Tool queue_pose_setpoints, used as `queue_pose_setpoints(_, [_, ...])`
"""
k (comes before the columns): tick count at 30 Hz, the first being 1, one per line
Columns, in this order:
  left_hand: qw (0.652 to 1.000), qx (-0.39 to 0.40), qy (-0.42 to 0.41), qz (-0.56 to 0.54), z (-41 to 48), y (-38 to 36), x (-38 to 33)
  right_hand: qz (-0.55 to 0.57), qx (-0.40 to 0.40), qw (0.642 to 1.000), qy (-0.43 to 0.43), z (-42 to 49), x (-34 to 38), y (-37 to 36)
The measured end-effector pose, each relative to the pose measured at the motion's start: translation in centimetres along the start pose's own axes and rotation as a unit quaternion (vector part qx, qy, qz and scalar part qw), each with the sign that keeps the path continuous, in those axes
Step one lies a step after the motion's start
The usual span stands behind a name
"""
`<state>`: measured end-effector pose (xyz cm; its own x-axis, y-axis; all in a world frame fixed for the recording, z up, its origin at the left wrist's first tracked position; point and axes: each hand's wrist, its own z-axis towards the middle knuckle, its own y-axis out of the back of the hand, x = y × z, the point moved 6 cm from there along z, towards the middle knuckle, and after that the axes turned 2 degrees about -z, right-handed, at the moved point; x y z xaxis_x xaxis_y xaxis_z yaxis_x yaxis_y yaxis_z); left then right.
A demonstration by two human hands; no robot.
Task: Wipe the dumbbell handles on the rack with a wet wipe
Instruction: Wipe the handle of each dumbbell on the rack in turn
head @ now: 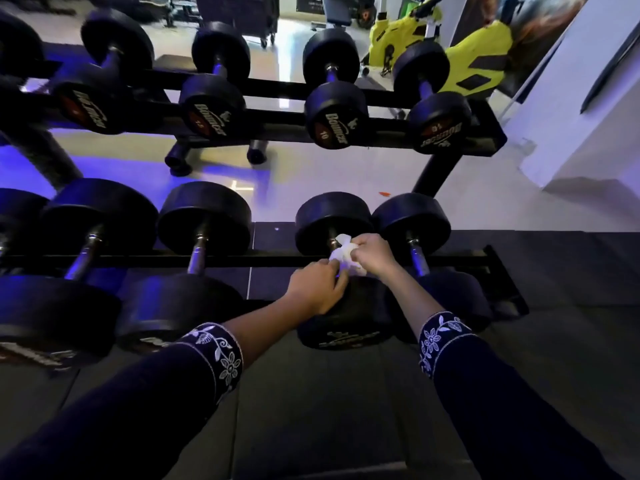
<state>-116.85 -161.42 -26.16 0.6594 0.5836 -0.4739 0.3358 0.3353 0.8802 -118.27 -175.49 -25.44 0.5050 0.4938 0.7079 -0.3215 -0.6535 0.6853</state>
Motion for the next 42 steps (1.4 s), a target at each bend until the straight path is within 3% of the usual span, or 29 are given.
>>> queue_pose_setpoints(5, [0.994,-0.023,0.051,-0.091,-0.8,-1.4,1.7,-0.072,0.037,0.997,-0.002,0.7,-1.4,-2.0])
queue_pose_setpoints(10, [0.995,-0.019,0.035,-0.090,-0.3,-1.6,2.0,-0.096,0.024,0.995,-0.025,1.1,-1.5,-2.2])
queue_pose_setpoints(14, [0.995,-0.019,0.018,-0.091,0.0,-1.5,2.1,-0.096,-0.032,0.994,-0.031,2.0,-1.4,-1.9])
queue_pose_setpoints(24, [0.994,-0.003,0.031,-0.106,0.2,-1.8,2.2,-0.132,0.014,0.991,-0.018,2.8,-1.4,-2.5])
queue_pose_setpoints(30, [0.986,0.003,0.144,-0.085,1.1,-2.5,1.2,-0.160,0.016,0.987,0.001,4.3,-1.2,-2.7])
queue_pose_setpoints(35, [0.961,-0.029,0.260,-0.085,1.8,-3.0,0.7,-0.065,-0.030,0.997,-0.012,5.8,-1.1,-2.7])
queue_pose_setpoints(42, [0.949,-0.051,0.293,-0.101,1.6,-2.9,1.1,-0.087,0.088,0.991,-0.047,4.7,-4.2,-3.6])
